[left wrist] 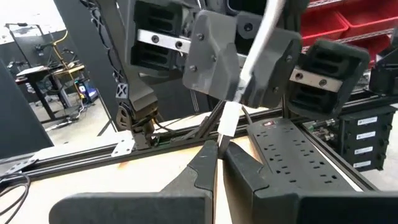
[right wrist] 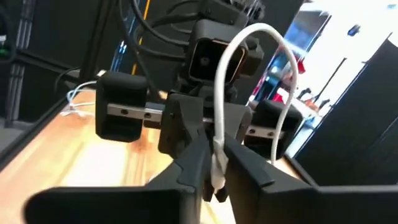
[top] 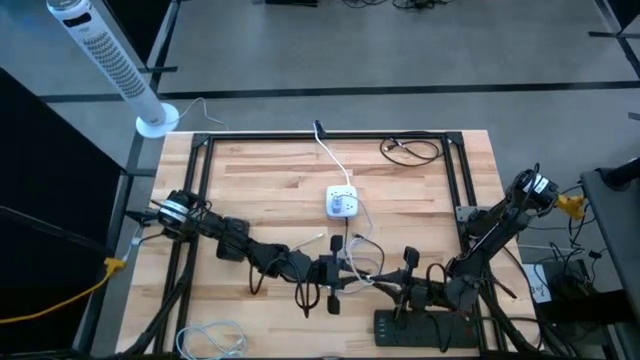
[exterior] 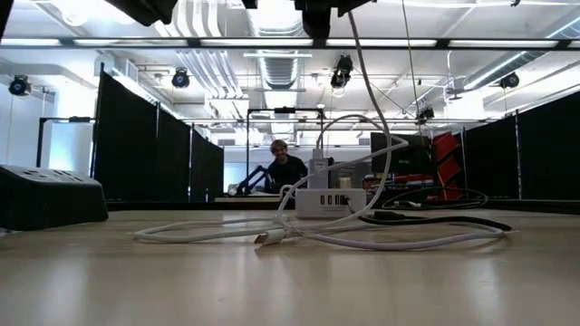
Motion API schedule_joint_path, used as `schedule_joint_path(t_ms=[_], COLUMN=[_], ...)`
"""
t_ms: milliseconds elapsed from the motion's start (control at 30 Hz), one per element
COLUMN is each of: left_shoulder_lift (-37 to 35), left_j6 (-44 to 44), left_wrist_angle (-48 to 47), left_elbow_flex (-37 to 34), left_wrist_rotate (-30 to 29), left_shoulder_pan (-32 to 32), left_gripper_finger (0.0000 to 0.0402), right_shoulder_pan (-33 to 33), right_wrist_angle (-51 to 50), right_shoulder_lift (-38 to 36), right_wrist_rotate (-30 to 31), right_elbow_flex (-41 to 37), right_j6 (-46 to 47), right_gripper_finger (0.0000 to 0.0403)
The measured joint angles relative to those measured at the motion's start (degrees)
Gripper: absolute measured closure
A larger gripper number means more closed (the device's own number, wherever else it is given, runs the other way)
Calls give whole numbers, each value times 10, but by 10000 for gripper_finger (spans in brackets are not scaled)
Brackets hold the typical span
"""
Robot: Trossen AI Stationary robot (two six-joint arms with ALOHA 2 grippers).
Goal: Insert USB
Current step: Insert the white charger cable into the bottom black outlet extension
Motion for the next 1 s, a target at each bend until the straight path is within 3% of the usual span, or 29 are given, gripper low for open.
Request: schedule_joint_path(t_ms=[167,267,367,767,1000], left_shoulder_lift=[-1,-1,-2,-3,-3], left_j6=[0,0,0,-2,2], left_wrist_angle=[-20,-44,-68,-143,-169], left_elbow_flex=[0,0,1,2,2], left_wrist_rotate=[-10,-39,-51,-83,-82], left_shoulder_pan=[1,1,2,4,4], left_gripper_finger=[399,399,399,400,400], right_shoulder_pan=[-1,-3,-4,-21,-21], right_wrist_angle=[-286,-473,-573,-606,-632], right_shoulder_lift=[-44,-57,-55,-40,-40], right_wrist_rotate=[-11,-47,-66,-69,-68], right_elbow_flex=[61,108,143,152,152], right_j6=[164,279,346,354,356], right_gripper_finger=[308,279,263,254,218])
